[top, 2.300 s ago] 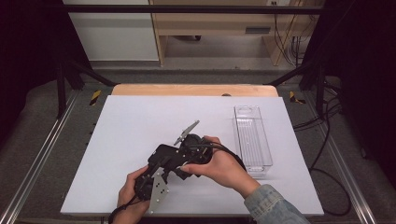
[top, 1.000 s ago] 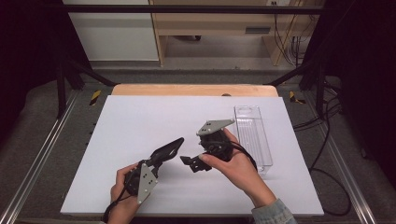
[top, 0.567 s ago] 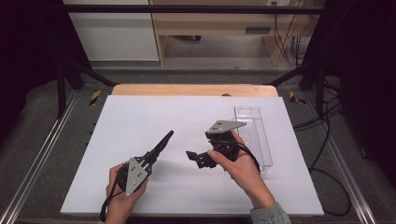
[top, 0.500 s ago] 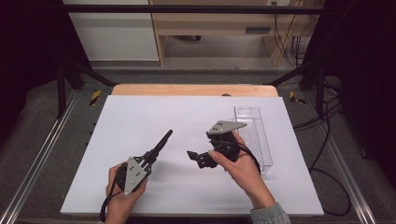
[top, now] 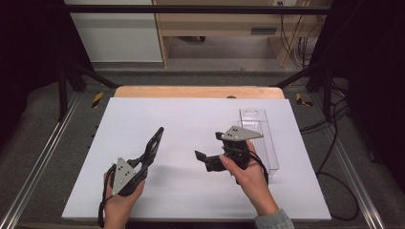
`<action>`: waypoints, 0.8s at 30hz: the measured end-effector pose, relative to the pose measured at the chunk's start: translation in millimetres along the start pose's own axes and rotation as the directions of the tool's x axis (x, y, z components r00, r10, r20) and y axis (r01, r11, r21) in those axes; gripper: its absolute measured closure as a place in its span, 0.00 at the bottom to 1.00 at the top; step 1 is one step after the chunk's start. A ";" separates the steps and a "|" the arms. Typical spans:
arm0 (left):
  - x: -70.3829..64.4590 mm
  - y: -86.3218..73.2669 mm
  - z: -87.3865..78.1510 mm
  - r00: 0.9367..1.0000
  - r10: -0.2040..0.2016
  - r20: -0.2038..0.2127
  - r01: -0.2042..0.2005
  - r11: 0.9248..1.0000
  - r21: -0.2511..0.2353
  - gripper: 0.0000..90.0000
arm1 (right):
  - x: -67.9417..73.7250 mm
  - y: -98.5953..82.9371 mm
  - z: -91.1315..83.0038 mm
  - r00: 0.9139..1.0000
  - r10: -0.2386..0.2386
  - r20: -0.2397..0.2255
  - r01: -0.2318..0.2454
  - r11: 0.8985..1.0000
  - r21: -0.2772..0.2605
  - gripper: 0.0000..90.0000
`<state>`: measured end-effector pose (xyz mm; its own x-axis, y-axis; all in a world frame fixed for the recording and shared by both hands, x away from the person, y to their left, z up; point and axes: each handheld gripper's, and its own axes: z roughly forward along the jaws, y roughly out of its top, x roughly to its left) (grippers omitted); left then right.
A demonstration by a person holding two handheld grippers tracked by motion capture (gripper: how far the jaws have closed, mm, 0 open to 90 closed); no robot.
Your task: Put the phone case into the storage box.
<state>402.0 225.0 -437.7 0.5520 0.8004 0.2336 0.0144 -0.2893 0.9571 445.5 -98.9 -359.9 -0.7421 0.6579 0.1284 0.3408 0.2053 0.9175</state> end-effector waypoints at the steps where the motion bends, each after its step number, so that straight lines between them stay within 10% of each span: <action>1: 0.0 0.0 0.0 1.000 0.000 0.000 0.000 1.000 0.000 0.89 | 0.0 0.0 0.0 1.000 0.000 0.000 0.000 1.000 0.000 0.07; 15: 4.3 -0.7 -0.3 0.998 -0.064 0.015 0.064 0.997 -0.038 0.89 | 3.2 -10.7 6.0 0.998 -0.043 0.039 0.046 0.994 -0.100 0.07; 24: 9.0 -2.7 -2.0 0.983 -0.180 0.045 0.182 0.982 -0.058 0.89 | 8.0 -16.7 14.7 0.991 -0.098 0.091 0.111 0.982 -0.154 0.07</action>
<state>405.3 234.1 -437.8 0.5775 0.8149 0.0499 0.0664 -0.1078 0.9919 442.4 -86.5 -379.8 -0.7161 0.6980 0.0032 0.1635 0.1633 0.9729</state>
